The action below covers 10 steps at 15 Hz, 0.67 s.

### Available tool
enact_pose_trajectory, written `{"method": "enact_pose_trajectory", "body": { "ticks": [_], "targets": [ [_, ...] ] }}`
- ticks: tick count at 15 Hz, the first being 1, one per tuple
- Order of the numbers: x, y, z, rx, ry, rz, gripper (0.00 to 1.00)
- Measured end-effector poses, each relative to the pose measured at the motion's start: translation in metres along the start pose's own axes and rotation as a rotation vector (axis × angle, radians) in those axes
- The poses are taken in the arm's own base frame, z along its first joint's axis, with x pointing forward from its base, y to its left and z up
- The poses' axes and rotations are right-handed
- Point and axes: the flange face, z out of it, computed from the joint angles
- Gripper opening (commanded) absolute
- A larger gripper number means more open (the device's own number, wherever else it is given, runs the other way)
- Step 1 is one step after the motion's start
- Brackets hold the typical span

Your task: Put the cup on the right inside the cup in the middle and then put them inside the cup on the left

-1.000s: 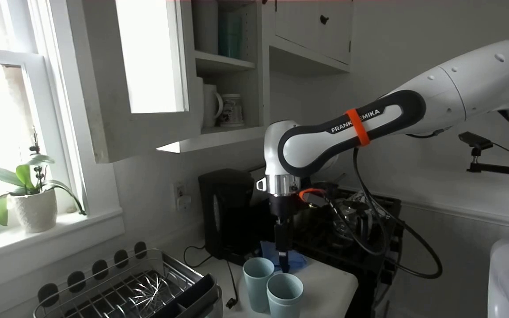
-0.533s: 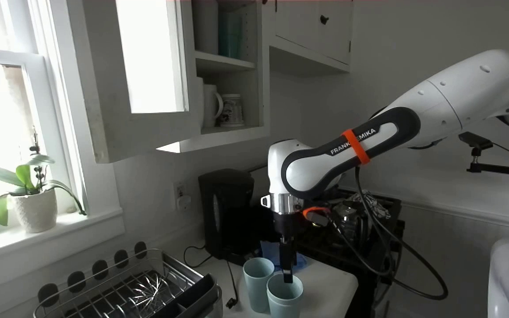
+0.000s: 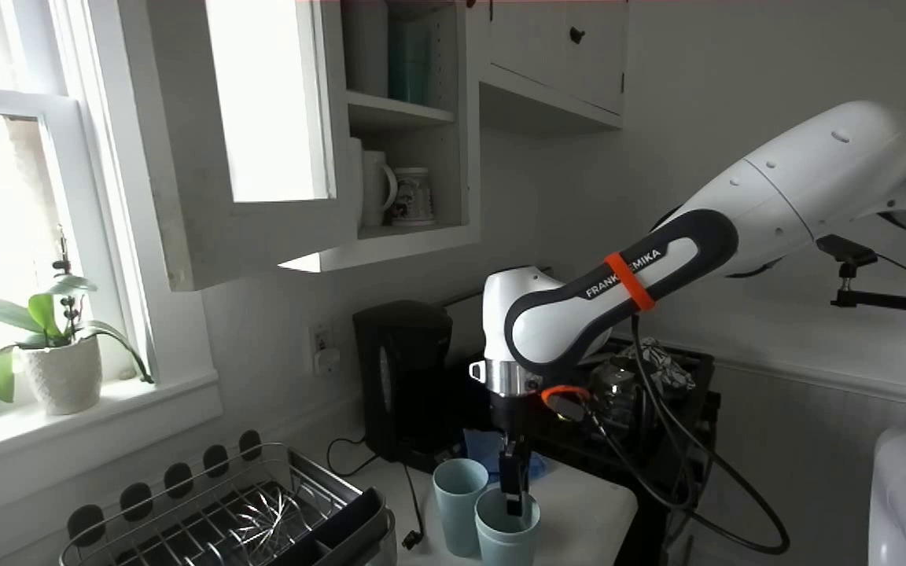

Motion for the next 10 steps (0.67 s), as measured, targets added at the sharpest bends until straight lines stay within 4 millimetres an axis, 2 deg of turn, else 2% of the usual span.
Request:
{"method": "enact_pose_trajectory", "body": {
  "ticks": [5,10],
  "targets": [
    [-0.0004,0.0062,-0.0046,0.004,0.015,0.017,0.02],
    [-0.0010,0.0100,-0.0101,0.018,0.031,0.033,0.02]
  ]
}}
